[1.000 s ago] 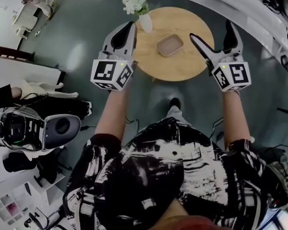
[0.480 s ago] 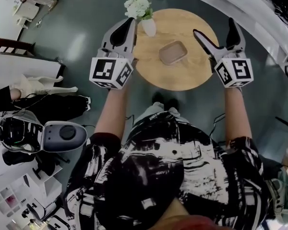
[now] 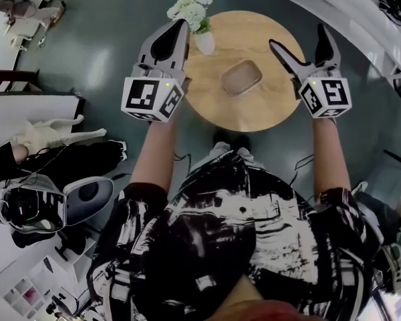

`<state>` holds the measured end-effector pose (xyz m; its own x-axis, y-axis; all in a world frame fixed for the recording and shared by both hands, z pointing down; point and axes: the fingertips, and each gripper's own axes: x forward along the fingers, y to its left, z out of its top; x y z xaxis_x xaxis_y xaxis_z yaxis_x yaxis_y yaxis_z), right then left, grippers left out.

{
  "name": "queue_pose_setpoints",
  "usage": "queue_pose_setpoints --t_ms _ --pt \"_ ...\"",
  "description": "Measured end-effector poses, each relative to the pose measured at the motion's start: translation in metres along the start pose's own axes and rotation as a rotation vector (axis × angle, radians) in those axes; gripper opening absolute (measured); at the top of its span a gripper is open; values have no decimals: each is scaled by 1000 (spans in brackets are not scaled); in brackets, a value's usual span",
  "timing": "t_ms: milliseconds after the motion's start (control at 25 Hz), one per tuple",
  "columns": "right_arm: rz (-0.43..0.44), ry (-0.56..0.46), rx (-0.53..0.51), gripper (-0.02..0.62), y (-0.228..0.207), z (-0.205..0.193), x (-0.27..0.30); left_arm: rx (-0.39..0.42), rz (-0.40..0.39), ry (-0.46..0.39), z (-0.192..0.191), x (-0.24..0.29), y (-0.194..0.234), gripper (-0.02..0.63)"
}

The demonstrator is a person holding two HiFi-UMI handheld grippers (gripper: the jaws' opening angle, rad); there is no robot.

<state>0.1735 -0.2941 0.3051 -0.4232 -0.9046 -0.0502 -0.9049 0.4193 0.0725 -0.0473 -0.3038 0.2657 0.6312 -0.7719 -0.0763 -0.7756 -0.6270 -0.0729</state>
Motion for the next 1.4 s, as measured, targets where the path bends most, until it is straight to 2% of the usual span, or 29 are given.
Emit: queue_pose_setpoints --t_ms 160,320,480,800,960,1080,1400 --pt "-6 48 11 571 -6 -25 2 -6 -6 6 -8 6 1 0" --pt "28 125 35 571 -6 -67 7 -9 -3 26 -23 3 1 0" --pt "87 247 73 571 2 -114 10 -25 9 43 -28 -8 4 0" --pt "227 538 120 571 20 -236 21 -63 29 104 -55 -34 8 0" --pt "280 638 152 571 29 -281 25 -74 44 126 -69 -44 12 0" --pt "318 691 155 571 37 -301 26 -81 53 129 -71 -48 15 0" --pt "384 792 179 565 48 -325 21 -74 32 99 -55 -40 9 0"
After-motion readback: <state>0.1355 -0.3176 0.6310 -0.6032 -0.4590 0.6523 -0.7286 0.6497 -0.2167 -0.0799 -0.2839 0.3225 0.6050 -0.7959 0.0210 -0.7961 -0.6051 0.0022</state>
